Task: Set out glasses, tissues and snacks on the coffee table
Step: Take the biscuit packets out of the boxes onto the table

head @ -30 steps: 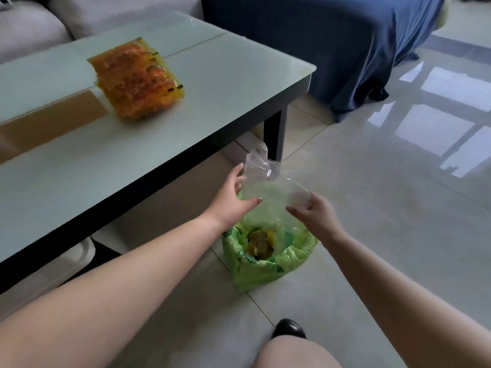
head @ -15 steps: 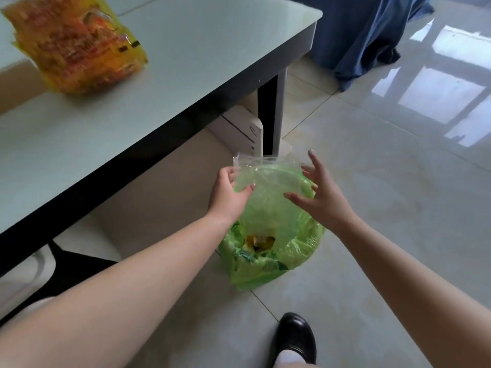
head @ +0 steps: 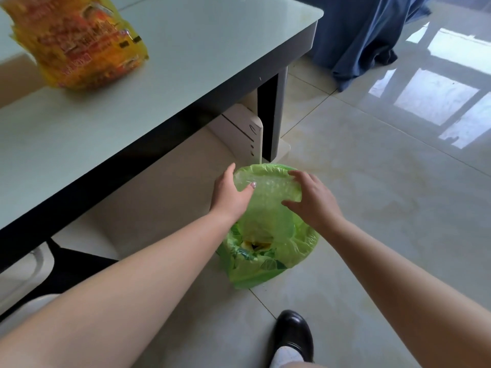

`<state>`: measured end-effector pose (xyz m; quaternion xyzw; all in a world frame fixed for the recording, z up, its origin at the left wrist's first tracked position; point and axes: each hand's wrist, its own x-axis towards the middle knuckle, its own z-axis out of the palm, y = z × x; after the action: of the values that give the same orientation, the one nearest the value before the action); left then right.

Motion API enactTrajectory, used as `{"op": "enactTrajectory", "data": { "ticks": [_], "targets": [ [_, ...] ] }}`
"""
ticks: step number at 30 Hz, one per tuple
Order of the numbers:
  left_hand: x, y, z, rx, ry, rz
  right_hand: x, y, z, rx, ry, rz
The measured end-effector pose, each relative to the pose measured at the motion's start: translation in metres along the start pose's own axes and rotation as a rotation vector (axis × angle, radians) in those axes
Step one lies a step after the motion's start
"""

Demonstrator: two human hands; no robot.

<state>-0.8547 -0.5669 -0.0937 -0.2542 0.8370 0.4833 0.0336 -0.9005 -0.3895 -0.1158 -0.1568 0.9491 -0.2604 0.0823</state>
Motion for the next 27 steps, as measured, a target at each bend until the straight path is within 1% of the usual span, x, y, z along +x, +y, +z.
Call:
{"op": "enactTrajectory", "data": {
  "ticks": [3,6,8,11,16,18,22,27],
  "targets": [
    [-0.020,0.008,-0.016,-0.054,0.006,0.082,-0.012,-0.014,-0.018,0.112,0.065,-0.006],
    [-0.052,0.015,-0.034,-0.254,-0.055,0.097,-0.029,-0.035,-0.036,0.336,0.206,-0.058],
    [-0.080,0.019,-0.054,-0.333,-0.087,0.115,-0.043,-0.057,-0.051,0.451,0.216,-0.079],
    [-0.120,0.024,-0.089,-0.415,-0.076,0.152,-0.064,-0.099,-0.071,0.524,0.174,-0.148],
    [-0.178,0.033,-0.164,-0.488,0.045,0.210,-0.091,-0.187,-0.096,0.534,0.038,-0.317],
    [-0.202,0.033,-0.199,-0.502,0.093,0.223,-0.100,-0.227,-0.100,0.561,-0.008,-0.352],
    [-0.250,0.023,-0.268,-0.503,0.189,0.220,-0.120,-0.307,-0.094,0.592,-0.072,-0.415],
    [-0.302,-0.010,-0.346,-0.466,0.286,0.237,-0.151,-0.390,-0.064,0.635,-0.254,-0.486]
  ]
}}
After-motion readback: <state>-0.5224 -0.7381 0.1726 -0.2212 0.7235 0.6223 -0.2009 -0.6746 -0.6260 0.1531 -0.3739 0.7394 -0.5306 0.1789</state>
